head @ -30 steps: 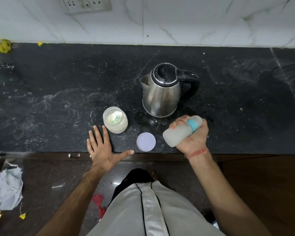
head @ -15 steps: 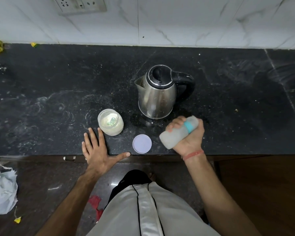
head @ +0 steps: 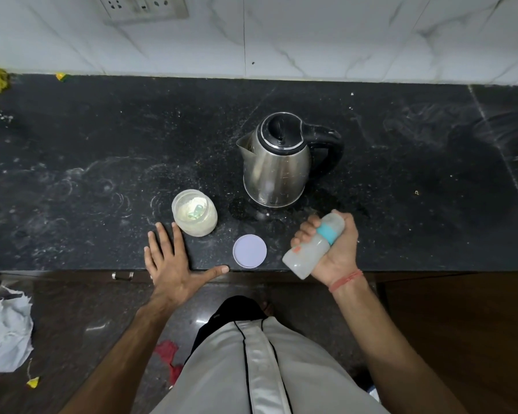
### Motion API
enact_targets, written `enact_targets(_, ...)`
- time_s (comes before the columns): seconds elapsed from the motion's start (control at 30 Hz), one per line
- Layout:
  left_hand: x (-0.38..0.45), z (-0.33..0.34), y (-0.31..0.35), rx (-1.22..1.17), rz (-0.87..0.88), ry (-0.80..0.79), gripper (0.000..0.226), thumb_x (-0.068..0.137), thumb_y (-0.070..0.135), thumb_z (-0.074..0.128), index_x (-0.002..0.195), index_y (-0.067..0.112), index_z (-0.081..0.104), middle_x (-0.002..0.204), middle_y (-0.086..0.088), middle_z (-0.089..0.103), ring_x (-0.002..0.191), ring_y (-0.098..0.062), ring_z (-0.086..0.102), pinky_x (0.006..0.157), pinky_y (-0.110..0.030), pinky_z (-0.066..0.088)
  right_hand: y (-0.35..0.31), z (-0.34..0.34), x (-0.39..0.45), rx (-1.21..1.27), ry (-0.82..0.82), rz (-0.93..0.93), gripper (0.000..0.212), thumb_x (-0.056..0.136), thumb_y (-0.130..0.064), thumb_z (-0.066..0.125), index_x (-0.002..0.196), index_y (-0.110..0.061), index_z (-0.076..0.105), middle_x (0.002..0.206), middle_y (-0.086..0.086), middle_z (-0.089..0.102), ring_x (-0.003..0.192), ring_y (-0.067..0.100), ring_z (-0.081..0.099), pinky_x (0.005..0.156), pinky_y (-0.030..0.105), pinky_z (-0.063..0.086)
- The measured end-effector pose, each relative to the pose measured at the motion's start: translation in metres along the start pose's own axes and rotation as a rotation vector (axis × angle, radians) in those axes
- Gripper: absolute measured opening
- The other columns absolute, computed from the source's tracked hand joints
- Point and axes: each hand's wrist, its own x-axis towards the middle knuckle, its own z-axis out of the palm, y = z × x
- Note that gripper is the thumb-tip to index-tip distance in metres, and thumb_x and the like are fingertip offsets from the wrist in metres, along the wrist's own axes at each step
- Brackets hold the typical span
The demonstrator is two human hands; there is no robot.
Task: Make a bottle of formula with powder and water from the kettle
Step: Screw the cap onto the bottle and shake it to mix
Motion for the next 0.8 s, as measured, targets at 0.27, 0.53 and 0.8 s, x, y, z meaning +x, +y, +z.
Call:
enact_targets(0.27, 0.0, 0.0, 0.0, 0.014, -0.005, -0.002, 0.182, 0.038, 0.126, 0.041, 0.179, 0.023, -0.011, 0.186, -0.01, -0.027, 0.171, -0.031, -0.028, 0.137, -0.054, -0.016, -0.01, -0.012, -0.002, 0.17, -0.142, 0.01, 0.031, 0.091, -0.044, 0.055, 0.074, -0.019, 0.052, 0.064, -0.002, 0.047, 0.055, 0.018, 0.049, 0.06, 0.034, 0.046)
enact_targets(0.53, 0.001, -0.001, 0.0, 0.016, -0.013, -0.008, 0.182, 0.038, 0.126, 0.041, 0.179, 0.023, -0.011, 0.185, -0.01, -0.028, 0.171, -0.032, -0.029, 0.138, -0.056, -0.015, -0.012, 0.011, -0.001, -0.289, -0.121, 0.011, 0.046, 0.094, -0.052, 0.049, 0.069, -0.012, 0.049, 0.059, 0.007, 0.045, 0.052, 0.024, 0.044, 0.058, 0.035, 0.042)
enact_targets(0.8, 0.001, 0.001, 0.0, 0.022, -0.019, -0.003, 0.183, 0.038, 0.125, 0.044, 0.179, 0.023, -0.01, 0.185, -0.009, -0.028, 0.171, -0.031, -0.028, 0.138, -0.055, -0.015, -0.016, 0.014, -0.002, 0.007, -0.134, -0.04, 0.044, 0.098, -0.053, 0.044, 0.073, -0.018, 0.051, 0.063, -0.001, 0.047, 0.055, 0.018, 0.045, 0.06, 0.033, 0.045)
